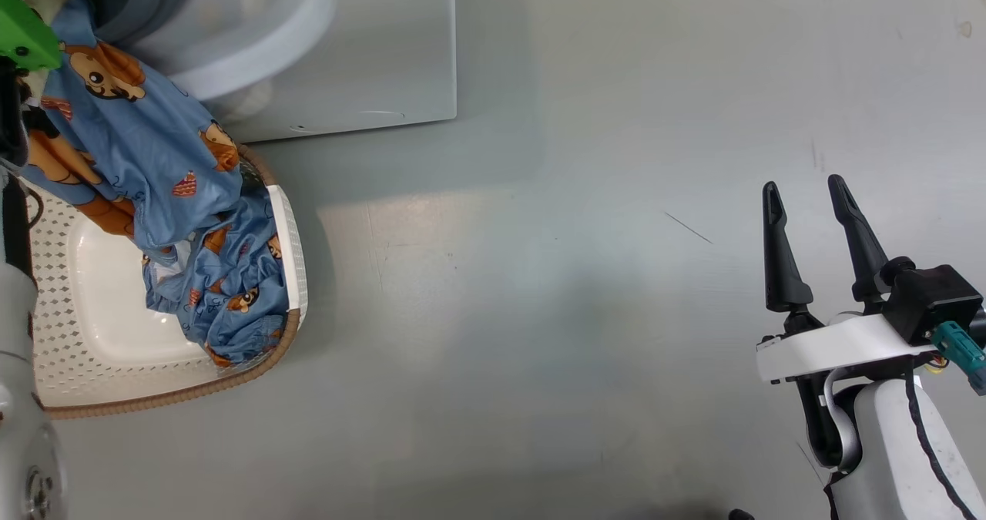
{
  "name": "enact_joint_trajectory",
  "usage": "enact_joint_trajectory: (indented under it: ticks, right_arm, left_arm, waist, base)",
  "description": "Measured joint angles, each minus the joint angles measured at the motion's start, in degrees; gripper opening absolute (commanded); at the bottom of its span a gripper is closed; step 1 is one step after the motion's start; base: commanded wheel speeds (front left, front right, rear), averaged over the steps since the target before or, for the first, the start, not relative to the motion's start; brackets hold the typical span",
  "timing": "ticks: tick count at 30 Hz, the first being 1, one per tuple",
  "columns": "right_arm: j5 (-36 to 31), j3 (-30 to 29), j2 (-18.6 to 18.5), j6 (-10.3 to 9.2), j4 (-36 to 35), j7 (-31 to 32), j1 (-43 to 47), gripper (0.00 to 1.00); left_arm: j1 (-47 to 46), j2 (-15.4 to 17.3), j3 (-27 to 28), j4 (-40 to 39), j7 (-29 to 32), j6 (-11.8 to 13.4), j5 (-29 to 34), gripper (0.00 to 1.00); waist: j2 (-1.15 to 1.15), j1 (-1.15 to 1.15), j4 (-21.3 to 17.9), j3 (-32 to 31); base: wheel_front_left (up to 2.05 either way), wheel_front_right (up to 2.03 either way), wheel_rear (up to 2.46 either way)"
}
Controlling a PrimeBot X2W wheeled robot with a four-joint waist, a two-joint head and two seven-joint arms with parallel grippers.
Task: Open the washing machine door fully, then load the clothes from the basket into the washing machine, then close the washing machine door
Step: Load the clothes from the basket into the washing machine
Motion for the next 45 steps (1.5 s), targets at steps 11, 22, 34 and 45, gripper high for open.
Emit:
enact_joint_trajectory:
  ticks: [11, 22, 34, 45]
  right_arm:
    - [0.2, -0.9, 0.0, 0.00, 0.7, 0.0, 0.1, 1.00]
    - [0.4, -0.9, 0.0, 0.00, 1.1, 0.0, 1.2, 1.00]
    - [0.4, -1.1, 0.0, 0.00, 0.3, 0.0, 1.5, 1.00]
    - [0.4, -1.0, -0.1, 0.00, -0.1, 0.0, 1.5, 1.00]
  left_arm:
    - [4.6, -1.2, 0.1, 2.3, -1.5, 0.0, -3.4, 1.00]
    - [9.2, -2.2, -0.7, 0.9, -3.5, 0.0, -5.5, 1.00]
    - [18.0, -2.3, 0.0, -6.4, -4.2, 0.0, -6.5, 1.00]
    - [26.0, -3.3, 3.8, -18.2, -4.2, 0.0, -6.2, 1.00]
  waist:
    - [0.00, 0.00, 0.8, -3.9]
    - [0.00, 0.00, 1.9, -7.6]
    - [0.00, 0.00, 2.5, -7.0]
    - [0.00, 0.00, 2.8, -6.3]
  base:
    - [0.00, 0.00, 0.00]
    - [0.00, 0.00, 0.00]
    - [0.00, 0.00, 0.00]
    - [0.00, 0.00, 0.00]
